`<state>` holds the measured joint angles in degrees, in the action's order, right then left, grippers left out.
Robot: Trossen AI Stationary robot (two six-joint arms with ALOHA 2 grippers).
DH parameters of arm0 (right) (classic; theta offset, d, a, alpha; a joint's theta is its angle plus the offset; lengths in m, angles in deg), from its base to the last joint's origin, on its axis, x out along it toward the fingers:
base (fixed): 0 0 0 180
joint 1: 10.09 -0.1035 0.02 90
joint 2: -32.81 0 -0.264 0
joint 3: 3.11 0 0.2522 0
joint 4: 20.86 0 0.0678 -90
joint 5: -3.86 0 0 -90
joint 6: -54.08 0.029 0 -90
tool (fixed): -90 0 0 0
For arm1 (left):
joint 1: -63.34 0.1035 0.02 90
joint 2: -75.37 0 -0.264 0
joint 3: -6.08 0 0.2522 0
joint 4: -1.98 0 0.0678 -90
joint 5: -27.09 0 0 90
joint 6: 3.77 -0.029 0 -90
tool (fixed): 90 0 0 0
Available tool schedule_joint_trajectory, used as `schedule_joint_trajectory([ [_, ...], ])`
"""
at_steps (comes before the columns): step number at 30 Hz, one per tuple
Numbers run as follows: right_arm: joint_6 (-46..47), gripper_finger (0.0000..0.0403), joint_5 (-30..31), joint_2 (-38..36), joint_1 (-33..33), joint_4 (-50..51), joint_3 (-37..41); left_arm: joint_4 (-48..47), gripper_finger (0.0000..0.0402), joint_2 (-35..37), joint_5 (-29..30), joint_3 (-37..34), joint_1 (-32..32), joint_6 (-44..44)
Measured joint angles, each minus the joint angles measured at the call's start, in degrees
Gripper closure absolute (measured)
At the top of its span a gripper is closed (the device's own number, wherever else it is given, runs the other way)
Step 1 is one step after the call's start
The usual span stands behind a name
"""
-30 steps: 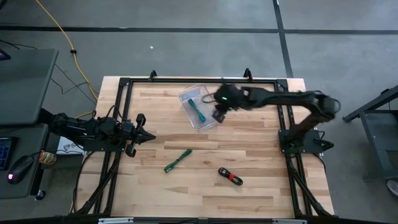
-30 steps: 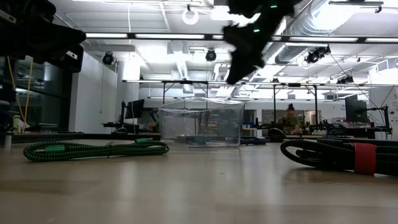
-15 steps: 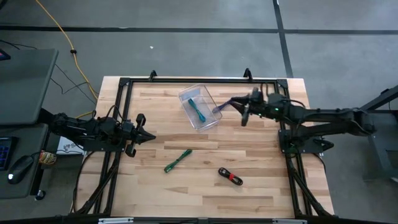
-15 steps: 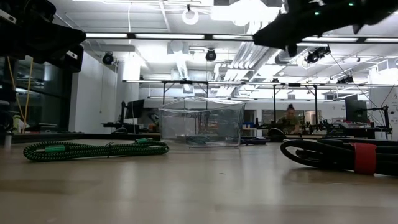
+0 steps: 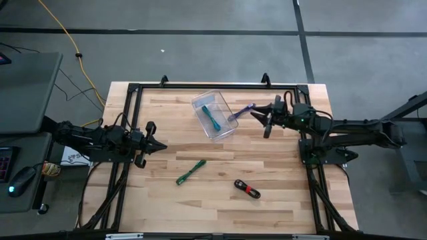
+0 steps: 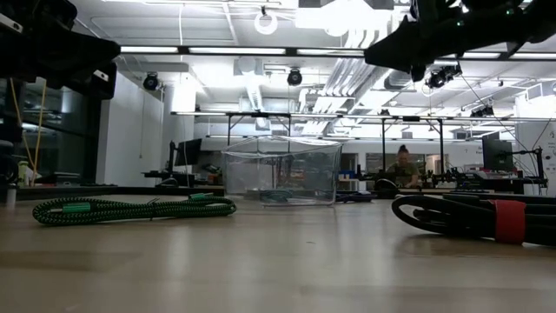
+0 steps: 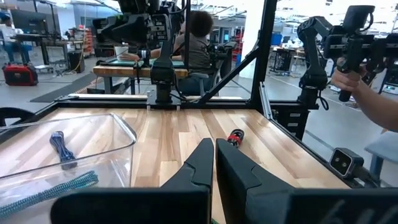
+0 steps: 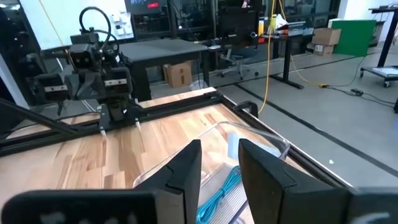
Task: Pick and place USB-C Cables
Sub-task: Put the green charger cable into the transparent bin
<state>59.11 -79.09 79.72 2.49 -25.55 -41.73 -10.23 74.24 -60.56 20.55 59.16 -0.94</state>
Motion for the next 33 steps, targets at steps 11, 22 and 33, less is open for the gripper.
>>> schedule_joint_trajectory([
  [11,-5.5,0.0304,0.3,0.0,0.2,-3.2,0.0,2.2,0.0401,0.0,0.0,0.0,0.0,0.0],
  [22,-5.0,0.0304,0.3,0.0,0.2,-2.6,0.0,4.7,0.0401,0.0,0.0,0.0,0.0,0.0],
  [33,-1.0,0.0304,0.3,0.0,0.2,-1.0,0.0,6.0,0.0401,0.0,0.5,0.0,0.0,-3.4],
])
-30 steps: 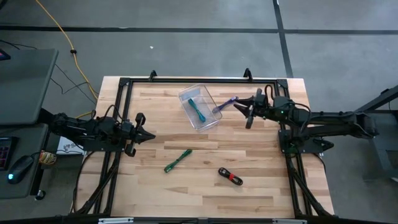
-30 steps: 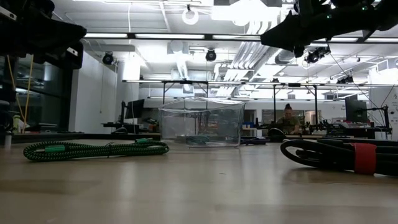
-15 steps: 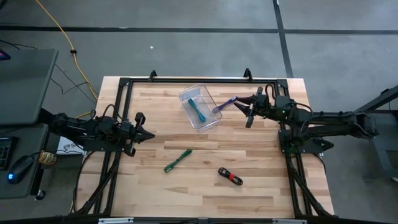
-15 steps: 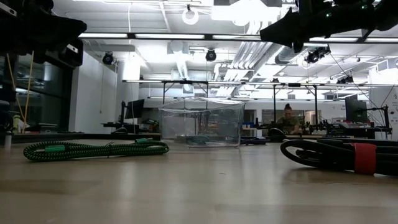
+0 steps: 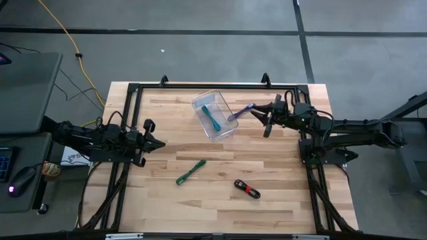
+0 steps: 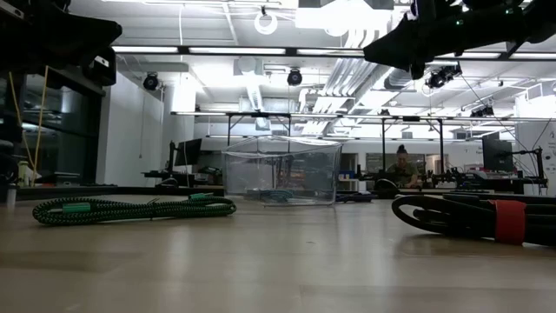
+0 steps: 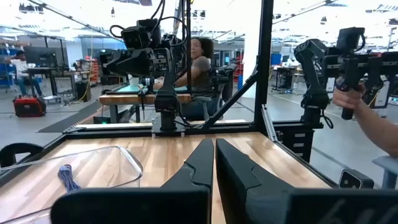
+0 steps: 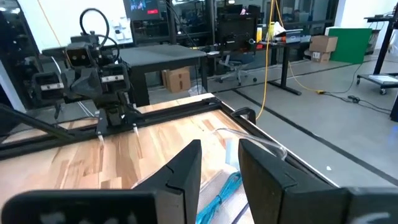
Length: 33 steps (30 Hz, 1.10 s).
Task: Pick and place USB-C Cables
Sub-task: Put the green charger cable into the transparent bin
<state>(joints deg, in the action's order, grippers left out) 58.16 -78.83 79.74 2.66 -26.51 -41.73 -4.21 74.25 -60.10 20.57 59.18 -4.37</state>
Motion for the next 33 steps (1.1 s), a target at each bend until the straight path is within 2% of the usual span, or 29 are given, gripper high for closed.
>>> schedule_joint_trajectory([
  [11,-1.6,0.0304,-1.6,0.0,0.0,0.1,0.0,0.3,0.0401,0.0,0.0,0.0,0.0,-0.6],
  [21,-1.3,0.0304,-1.7,0.0,0.0,0.3,0.0,5.1,0.0401,0.0,0.9,0.0,0.0,-2.9],
  [33,0.0,0.0304,-1.7,0.0,0.0,0.3,0.0,3.0,0.0401,0.0,1.1,0.0,0.0,-1.5],
])
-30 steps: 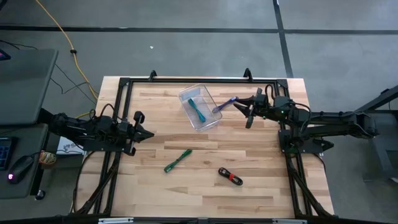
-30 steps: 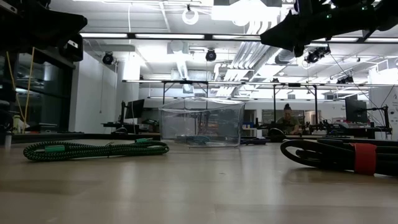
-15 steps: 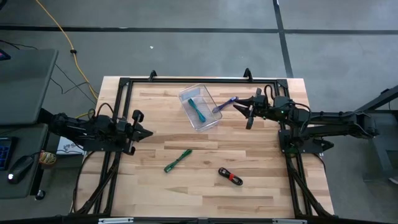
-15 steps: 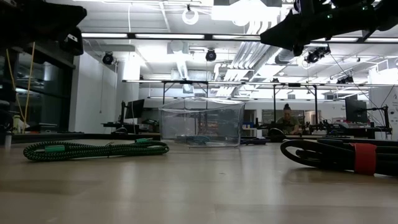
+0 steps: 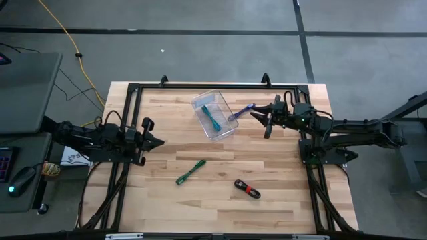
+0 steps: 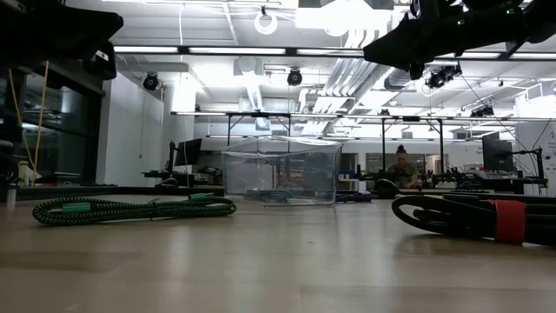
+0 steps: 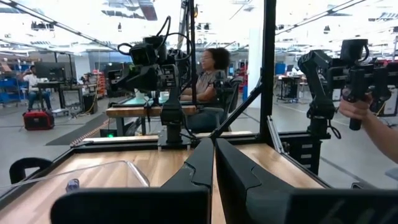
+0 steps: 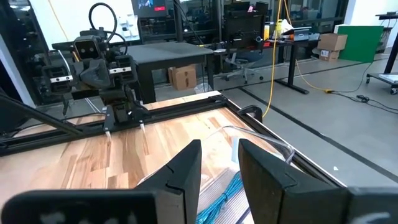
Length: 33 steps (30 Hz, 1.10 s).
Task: Pick and place USB-C Cables
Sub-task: Put the green charger cable into the transparent bin
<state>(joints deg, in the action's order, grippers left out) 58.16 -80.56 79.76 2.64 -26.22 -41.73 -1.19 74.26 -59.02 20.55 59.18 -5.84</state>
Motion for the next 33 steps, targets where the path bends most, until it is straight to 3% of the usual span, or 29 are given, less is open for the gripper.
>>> schedule_joint_trajectory([
  [8,3.0,0.0304,0.0,0.0,0.0,0.0,0.0,0.0,0.0394,0.0,6.4,0.0,0.0,4.4],
  [15,3.4,0.0304,0.0,0.0,0.0,0.0,0.0,8.7,0.034,-3.6,7.8,0.0,0.0,6.5],
  [24,4.9,0.0304,0.0,0.0,0.0,0.0,0.0,21.7,0.0244,-24.6,7.9,2.9,0.0,9.3],
  [29,4.9,0.0304,0.0,0.0,0.0,0.0,0.0,21.1,0.0215,-39.3,10.0,10.9,-0.7,11.4],
  [33,4.9,0.0304,0.0,0.0,0.0,0.8,0.0,12.7,0.021,-48.7,12.0,19.2,-2.7,14.3],
])
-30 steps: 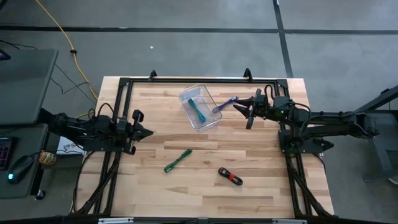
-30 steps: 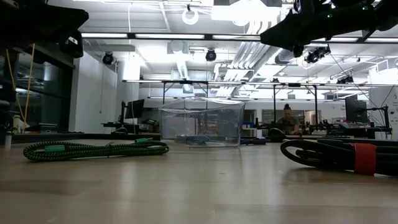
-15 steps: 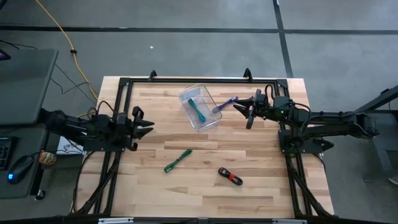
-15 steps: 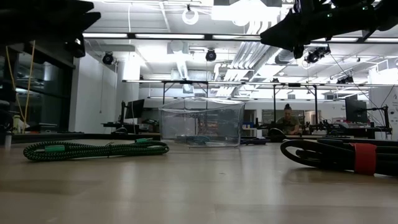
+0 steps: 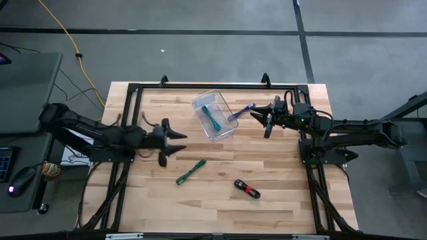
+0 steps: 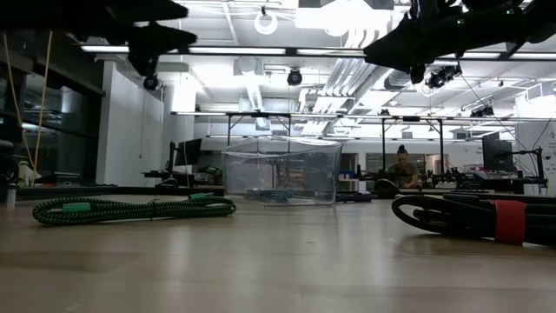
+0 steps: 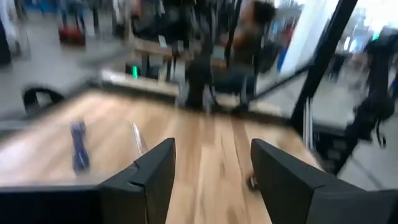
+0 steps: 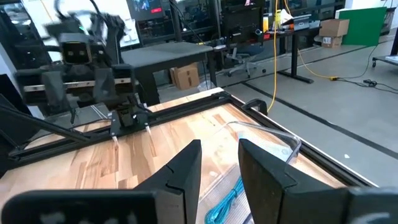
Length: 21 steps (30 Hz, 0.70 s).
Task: Pick and place USB-C Cables
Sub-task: Put the green charger cable into the transparent bin
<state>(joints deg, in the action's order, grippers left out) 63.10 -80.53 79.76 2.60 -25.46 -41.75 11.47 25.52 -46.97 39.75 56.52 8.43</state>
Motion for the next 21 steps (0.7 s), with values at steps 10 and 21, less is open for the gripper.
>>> schedule_joint_trajectory([
  [10,0.5,0.0304,0.0,0.0,0.0,0.5,0.0,-30.8,0.0217,-16.0,4.8,18.4,-6.7,18.2],
  [21,0.6,0.0304,0.0,0.0,0.0,0.5,0.0,-38.1,0.0218,-27.7,-2.7,21.7,-9.6,39.8],
])
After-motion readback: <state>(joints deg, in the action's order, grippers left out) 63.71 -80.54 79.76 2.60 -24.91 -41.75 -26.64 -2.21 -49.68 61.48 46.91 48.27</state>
